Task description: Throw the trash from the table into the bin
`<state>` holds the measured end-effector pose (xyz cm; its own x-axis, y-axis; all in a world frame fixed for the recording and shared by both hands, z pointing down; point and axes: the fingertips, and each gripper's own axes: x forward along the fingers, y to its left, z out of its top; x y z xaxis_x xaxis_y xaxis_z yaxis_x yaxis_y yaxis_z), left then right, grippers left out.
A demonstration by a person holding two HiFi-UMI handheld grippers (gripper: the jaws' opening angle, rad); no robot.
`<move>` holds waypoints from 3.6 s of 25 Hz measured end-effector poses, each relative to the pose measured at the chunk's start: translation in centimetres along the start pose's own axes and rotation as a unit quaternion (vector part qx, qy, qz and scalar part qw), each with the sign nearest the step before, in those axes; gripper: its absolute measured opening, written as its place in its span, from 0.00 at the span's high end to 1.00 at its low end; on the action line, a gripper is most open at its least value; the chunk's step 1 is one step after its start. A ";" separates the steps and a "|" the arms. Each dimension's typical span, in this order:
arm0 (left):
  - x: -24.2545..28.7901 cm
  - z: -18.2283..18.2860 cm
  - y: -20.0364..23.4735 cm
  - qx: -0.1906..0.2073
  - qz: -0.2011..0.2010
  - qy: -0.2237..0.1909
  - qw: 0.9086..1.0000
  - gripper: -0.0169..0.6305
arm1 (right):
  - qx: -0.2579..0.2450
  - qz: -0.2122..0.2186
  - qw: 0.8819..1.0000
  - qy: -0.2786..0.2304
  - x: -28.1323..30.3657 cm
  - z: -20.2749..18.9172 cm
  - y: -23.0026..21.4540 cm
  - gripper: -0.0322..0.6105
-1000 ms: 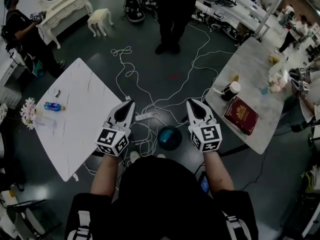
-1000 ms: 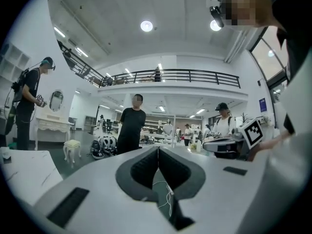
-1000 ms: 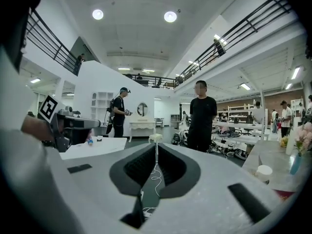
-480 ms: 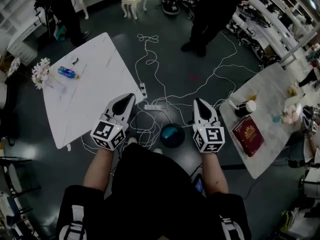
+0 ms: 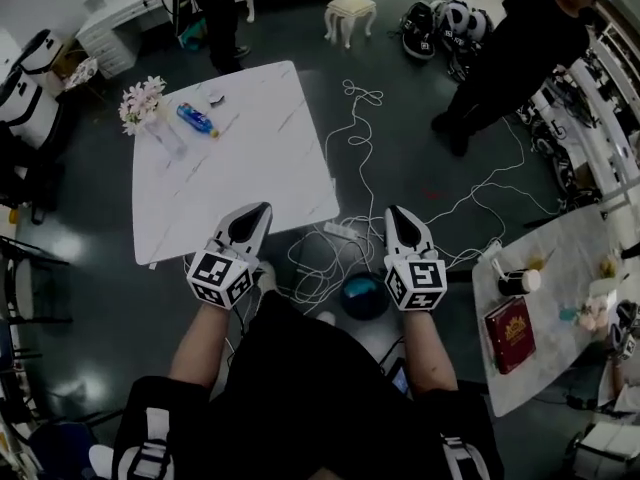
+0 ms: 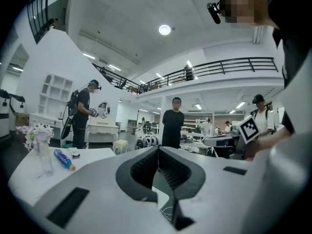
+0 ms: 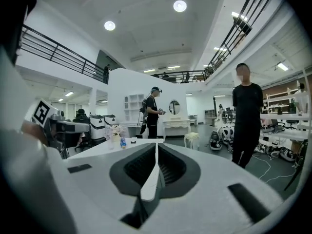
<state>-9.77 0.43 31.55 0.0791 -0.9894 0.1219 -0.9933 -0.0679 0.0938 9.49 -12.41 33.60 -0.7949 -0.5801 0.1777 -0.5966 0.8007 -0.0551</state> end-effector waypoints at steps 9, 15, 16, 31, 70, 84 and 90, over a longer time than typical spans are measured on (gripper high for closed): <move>0.5 1.1 10.9 0.000 0.042 -0.009 0.999 0.95 | -0.017 0.028 0.999 -0.016 9.1 3.8 4.8 0.93; 1.9 1.2 17.1 -0.002 0.063 -0.013 0.998 0.95 | -0.029 0.046 0.998 -0.013 15.0 5.0 7.0 0.93; 2.0 1.3 18.0 0.000 0.065 -0.015 0.998 0.95 | -0.030 0.051 0.998 -0.011 16.1 5.1 7.5 0.93; -4.7 0.5 33.5 -0.016 0.162 -0.020 0.987 0.95 | -0.071 0.156 0.984 0.045 32.0 3.1 21.4 0.93; -13.0 -7.3 47.8 -0.092 0.261 0.035 0.960 0.95 | -0.176 0.238 0.918 0.264 56.3 -15.1 35.5 0.62; -14.0 -8.6 49.6 -0.104 0.284 0.038 0.952 0.95 | -0.204 0.268 0.901 0.274 62.2 -14.9 39.6 0.44; -14.9 -8.9 50.1 -0.110 0.297 0.042 0.948 0.95 | -0.204 0.274 0.893 0.295 63.9 -16.1 40.4 0.43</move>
<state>-59.94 12.90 43.23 -0.4720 -0.8305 0.2956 -0.8245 0.5346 0.1856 -63.65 -14.72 58.56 -0.6873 -0.0017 0.7264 0.0486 0.9976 0.0483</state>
